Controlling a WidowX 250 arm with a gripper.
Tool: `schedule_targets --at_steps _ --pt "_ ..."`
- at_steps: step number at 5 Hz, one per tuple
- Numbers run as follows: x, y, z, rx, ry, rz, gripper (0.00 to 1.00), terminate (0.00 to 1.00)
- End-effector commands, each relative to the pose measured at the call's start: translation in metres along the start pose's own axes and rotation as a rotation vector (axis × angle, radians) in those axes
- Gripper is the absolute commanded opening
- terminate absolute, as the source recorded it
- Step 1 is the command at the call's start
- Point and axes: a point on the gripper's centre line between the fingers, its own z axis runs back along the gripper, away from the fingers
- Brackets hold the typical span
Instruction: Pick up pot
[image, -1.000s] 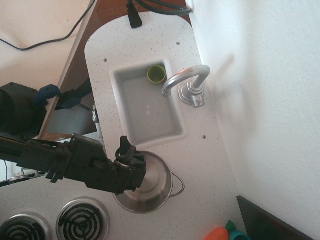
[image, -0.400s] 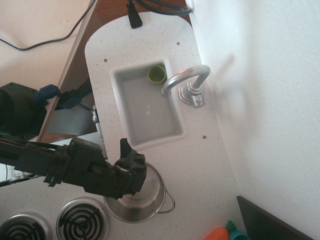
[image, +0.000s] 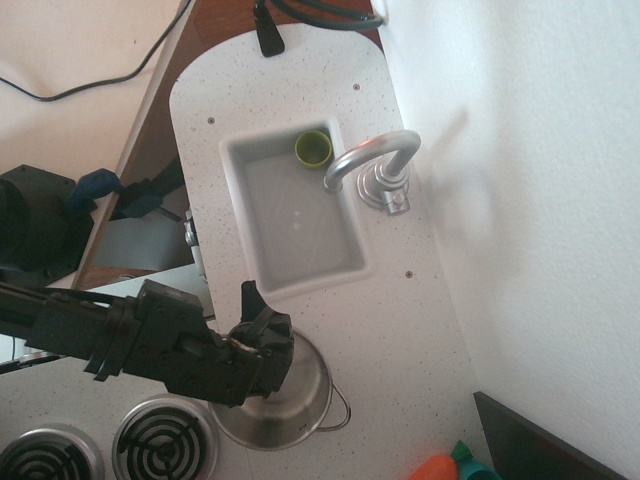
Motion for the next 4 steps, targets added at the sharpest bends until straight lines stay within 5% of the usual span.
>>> schedule_targets --at_steps 1,4 --pt "0.009 -0.007 0.035 -0.051 -0.093 -0.011 1.0 0.0" --pt "0.008 -0.017 0.074 -0.077 -0.198 -0.042 1.0 0.0"
